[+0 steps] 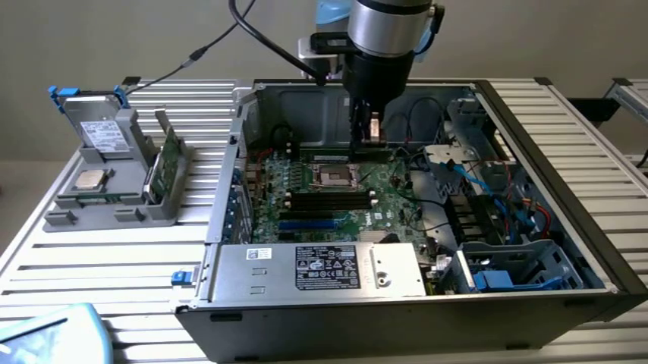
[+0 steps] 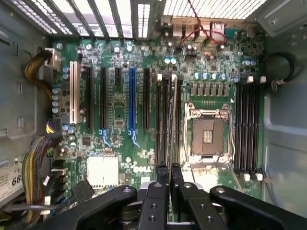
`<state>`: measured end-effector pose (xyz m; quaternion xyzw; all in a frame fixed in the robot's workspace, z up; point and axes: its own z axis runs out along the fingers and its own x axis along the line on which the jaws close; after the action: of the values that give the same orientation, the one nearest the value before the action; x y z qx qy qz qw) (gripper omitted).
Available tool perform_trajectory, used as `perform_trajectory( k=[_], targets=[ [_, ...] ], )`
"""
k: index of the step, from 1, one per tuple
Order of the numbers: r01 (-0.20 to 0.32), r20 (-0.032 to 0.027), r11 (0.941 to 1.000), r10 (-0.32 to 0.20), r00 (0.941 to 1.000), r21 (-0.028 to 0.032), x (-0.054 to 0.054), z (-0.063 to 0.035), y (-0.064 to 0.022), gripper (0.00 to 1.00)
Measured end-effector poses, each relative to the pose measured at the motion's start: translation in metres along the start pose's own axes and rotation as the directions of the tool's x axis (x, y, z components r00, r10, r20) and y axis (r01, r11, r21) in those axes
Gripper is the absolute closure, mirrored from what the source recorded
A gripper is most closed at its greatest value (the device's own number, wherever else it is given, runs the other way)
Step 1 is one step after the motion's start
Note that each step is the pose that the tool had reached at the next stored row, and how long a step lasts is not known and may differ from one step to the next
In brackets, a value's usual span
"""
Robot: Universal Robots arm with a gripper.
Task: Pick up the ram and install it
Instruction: 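Pick up the ram and move it above insertion slot, then insert the ram into the slot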
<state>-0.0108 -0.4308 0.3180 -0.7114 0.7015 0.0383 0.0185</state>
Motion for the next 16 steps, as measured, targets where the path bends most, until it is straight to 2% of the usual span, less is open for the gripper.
perform_trajectory(
  k=[1, 5, 16],
  targets=[
    [0.005, -0.0013, 1.0, -0.005, 1.0, 0.0047, -0.0004, 0.0, 0.0, 0.86],
    [0.019, -0.0035, 0.9998, -0.019, 0.9998, 0.004, -0.0021, 0.0001, 0.0002, 0.86],
    [0.019, -0.0035, 0.9998, -0.019, 0.9998, 0.004, -0.0021, 0.0001, 0.0003, 0.86]
  ],
)
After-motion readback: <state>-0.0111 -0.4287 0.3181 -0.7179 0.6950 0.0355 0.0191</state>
